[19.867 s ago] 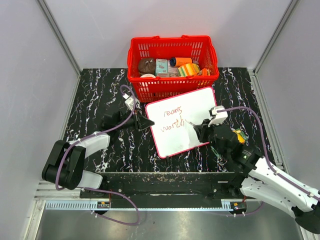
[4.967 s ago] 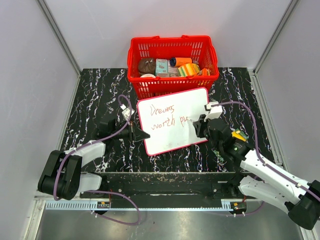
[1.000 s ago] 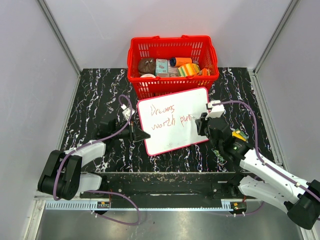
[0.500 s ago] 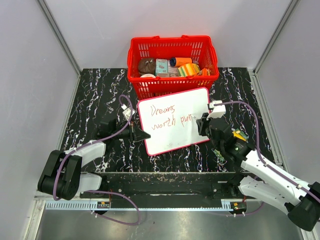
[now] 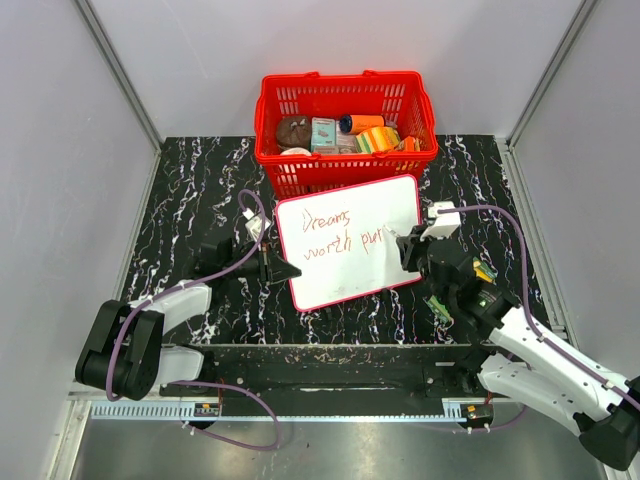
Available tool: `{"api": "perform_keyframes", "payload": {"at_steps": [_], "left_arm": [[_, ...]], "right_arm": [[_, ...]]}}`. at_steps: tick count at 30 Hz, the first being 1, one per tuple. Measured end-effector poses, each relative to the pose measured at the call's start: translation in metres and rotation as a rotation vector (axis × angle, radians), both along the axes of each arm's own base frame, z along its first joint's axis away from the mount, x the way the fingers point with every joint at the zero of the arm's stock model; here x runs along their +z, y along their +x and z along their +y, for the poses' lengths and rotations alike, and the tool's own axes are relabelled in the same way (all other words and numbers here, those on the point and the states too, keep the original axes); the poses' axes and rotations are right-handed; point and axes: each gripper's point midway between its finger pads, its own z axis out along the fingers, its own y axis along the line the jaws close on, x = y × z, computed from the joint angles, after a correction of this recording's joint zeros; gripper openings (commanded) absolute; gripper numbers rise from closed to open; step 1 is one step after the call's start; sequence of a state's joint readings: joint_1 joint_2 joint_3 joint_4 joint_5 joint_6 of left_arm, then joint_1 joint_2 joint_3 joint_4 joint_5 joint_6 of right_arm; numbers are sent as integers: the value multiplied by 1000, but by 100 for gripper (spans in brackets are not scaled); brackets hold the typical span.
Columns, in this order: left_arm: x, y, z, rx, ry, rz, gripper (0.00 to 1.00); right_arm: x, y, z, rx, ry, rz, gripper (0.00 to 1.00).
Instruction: Write a sentence on the whiteboard
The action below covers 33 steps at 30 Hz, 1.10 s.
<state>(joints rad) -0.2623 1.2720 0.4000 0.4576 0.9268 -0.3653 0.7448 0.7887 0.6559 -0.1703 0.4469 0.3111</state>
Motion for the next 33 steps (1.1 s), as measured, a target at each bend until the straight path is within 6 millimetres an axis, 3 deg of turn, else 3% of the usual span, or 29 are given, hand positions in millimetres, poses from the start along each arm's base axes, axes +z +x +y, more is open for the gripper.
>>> {"api": "perform_keyframes", "payload": {"at_steps": [9, 20, 33], "left_arm": [[6, -1, 1, 26, 10, -19, 0], [13, -6, 17, 156, 44, -24, 0], [11, -13, 27, 226, 57, -40, 0]], "right_arm": [[-5, -2, -3, -6, -16, 16, 0], [1, -6, -4, 3, -2, 4, 0], [-5, 5, 20, 78, 4, -3, 0]]}}
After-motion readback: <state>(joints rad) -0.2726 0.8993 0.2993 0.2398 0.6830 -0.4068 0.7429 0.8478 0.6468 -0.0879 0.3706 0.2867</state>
